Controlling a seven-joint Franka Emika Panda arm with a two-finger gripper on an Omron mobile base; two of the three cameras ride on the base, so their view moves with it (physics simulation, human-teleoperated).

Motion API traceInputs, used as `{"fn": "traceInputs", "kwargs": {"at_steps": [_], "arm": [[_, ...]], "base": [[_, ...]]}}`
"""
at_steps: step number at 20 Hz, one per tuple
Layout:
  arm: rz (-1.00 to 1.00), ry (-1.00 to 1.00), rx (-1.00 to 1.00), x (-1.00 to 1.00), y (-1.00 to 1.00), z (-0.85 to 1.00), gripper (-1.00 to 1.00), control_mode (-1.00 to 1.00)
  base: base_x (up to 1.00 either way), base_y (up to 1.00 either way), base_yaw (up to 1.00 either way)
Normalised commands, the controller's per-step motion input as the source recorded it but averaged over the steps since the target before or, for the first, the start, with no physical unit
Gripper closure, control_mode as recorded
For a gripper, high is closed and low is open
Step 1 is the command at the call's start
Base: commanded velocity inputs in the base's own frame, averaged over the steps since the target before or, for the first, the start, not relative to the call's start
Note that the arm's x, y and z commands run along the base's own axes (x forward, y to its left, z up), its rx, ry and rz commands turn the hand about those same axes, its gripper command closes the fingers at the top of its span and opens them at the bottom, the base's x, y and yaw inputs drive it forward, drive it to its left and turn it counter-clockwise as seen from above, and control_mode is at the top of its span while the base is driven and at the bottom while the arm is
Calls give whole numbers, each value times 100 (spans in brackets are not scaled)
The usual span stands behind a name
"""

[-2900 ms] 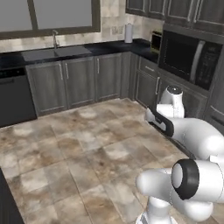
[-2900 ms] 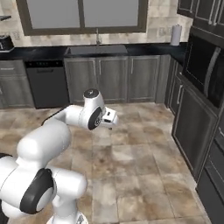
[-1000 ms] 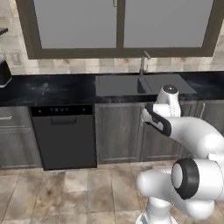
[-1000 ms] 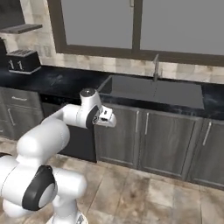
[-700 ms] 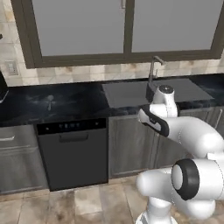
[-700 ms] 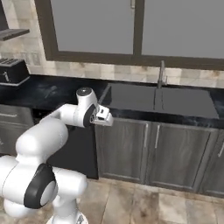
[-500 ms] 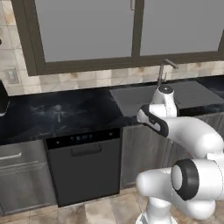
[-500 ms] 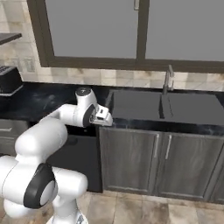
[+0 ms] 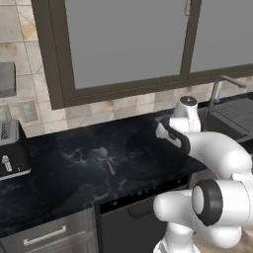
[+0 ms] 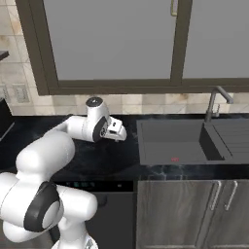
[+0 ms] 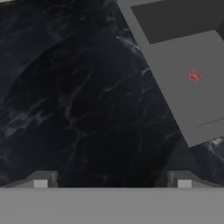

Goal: Take the fork and place it on the left side of the plate. Then take the spoon and place it on the right side of the plate. Make sure they're directly next to the plate.

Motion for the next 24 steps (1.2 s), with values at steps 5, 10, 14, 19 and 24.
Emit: {"fn": "traceInputs", "kwargs": {"at_steps": [5,10,14,19,24], "arm": [[0,0,0,0,0,0,-100,100],[0,0,0,0,0,0,-100,100],[0,0,0,0,0,0,-100,100],[0,0,0,0,0,0,-100,100],[0,0,0,0,0,0,-100,100]], "base": [[23,39,0],[5,1,3],[19,0,0],[3,0,0],[0,0,0]]}}
